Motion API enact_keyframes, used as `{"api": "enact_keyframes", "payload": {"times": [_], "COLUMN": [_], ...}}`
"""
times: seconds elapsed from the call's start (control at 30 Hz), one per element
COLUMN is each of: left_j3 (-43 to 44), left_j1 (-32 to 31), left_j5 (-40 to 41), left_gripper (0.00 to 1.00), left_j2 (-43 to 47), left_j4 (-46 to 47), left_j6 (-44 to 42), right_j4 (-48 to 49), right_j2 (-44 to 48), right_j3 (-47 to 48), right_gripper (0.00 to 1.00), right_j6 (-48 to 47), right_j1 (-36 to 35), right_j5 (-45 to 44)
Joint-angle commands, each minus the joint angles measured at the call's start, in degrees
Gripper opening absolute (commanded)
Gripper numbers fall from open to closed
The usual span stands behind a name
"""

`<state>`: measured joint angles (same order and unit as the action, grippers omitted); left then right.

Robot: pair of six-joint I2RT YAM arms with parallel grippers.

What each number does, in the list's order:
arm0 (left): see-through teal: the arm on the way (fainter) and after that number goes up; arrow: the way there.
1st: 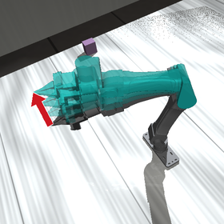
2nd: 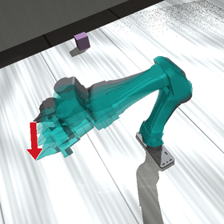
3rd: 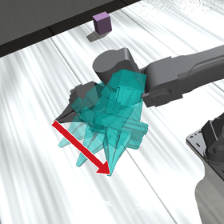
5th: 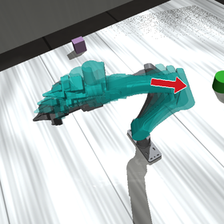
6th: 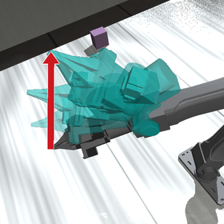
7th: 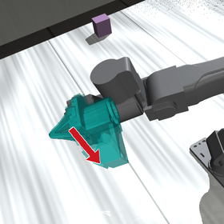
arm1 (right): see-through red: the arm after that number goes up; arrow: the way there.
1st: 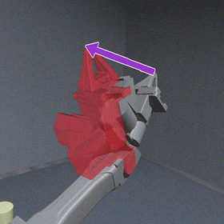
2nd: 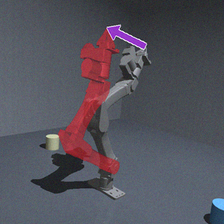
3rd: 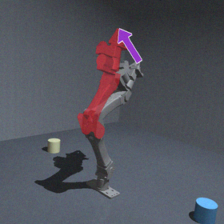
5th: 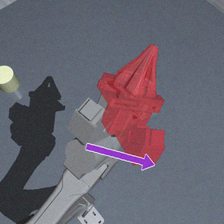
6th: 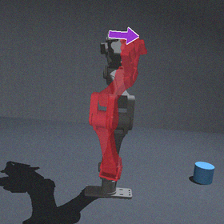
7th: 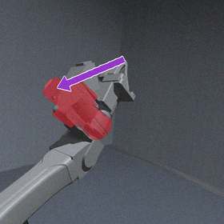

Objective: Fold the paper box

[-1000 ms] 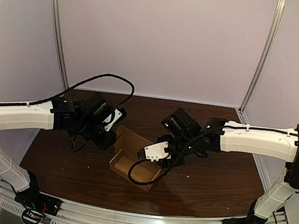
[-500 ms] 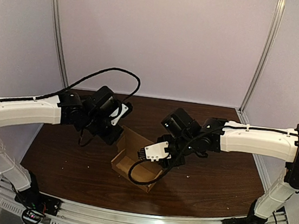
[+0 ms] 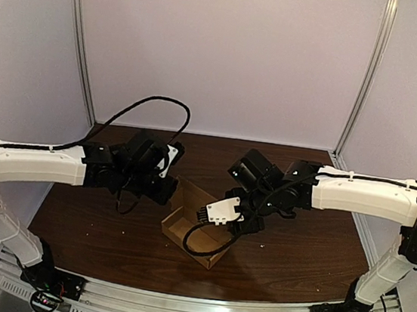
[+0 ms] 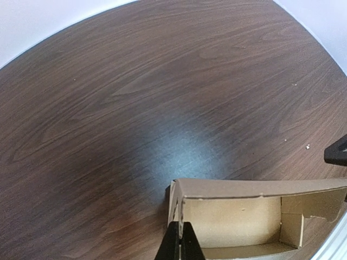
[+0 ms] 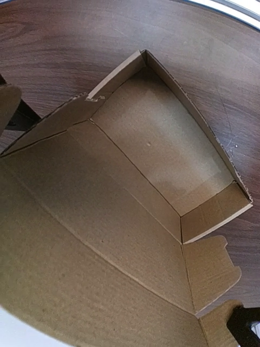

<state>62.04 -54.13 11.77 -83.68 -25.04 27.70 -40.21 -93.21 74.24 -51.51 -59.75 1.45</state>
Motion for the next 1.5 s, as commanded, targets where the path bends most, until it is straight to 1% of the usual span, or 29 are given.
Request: {"api": "enact_keyframes", "payload": {"times": [0.0,0.1,0.37,0.5,0.6,0.7,0.8,0.9,1.0,1.07,1.23,1.3,1.4,1.47], "left_j3": [-5.96,-8.96,-14.88,-16.49,-17.84,-17.02,-13.70,-11.25,-11.11,-11.33,-10.73,-10.46,-10.33,-10.27], "left_j1": [-2.03,-3.52,-4.33,-4.44,-4.41,-4.42,-4.52,-4.41,-4.42,-4.47,-4.44,-4.43,-4.44,-4.46], "left_j5": [-1.98,-1.42,-1.36,-1.46,-1.82,-1.60,-1.58,-1.22,1.45,4.64,13.23,14.90,15.14,15.08], "left_gripper": [0.00,0.00,0.00,0.00,0.00,0.00,0.00,0.00,0.00,0.00,0.00,0.00,0.00,0.00], "left_j2": [2.12,3.34,7.49,9.25,10.53,10.50,7.74,5.06,4.37,4.90,6.24,6.49,6.41,6.06], "left_j4": [8.48,10.33,11.22,11.38,11.46,11.42,10.33,10.29,12.61,14.44,16.78,17.11,17.79,17.74], "left_j6": [6.13,7.56,10.73,11.31,11.26,9.21,6.16,5.64,6.54,7.38,10.65,11.62,11.80,11.85], "right_j4": [-5.12,-5.86,-6.25,-8.15,-12.31,-16.80,-22.48,-26.66,-28.11,-28.89,-37.52,-36.34,-36.12,-34.32], "right_j2": [2.43,2.13,1.32,1.36,1.84,2.90,3.54,4.02,3.01,0.55,-11.83,-13.65,-16.32,-16.44], "right_j3": [2.62,2.95,2.98,3.29,5.08,8.23,12.87,17.12,22.36,27.12,44.37,44.48,45.24,44.14], "right_gripper": [0.62,0.63,0.63,0.67,0.70,0.76,0.81,0.87,0.96,0.99,0.97,0.95,0.84,0.80], "right_j6": [2.31,2.70,3.39,3.64,4.60,5.95,6.62,8.83,14.97,19.79,30.32,30.89,29.76,27.54], "right_j1": [-0.30,-0.35,-0.40,-0.42,-0.42,-0.37,-0.31,-0.07,0.23,0.20,0.25,0.24,0.24,0.26], "right_j5": [-0.26,0.63,1.71,3.06,5.13,7.73,11.24,14.32,15.85,15.22,13.55,12.18,6.02,1.13]}}
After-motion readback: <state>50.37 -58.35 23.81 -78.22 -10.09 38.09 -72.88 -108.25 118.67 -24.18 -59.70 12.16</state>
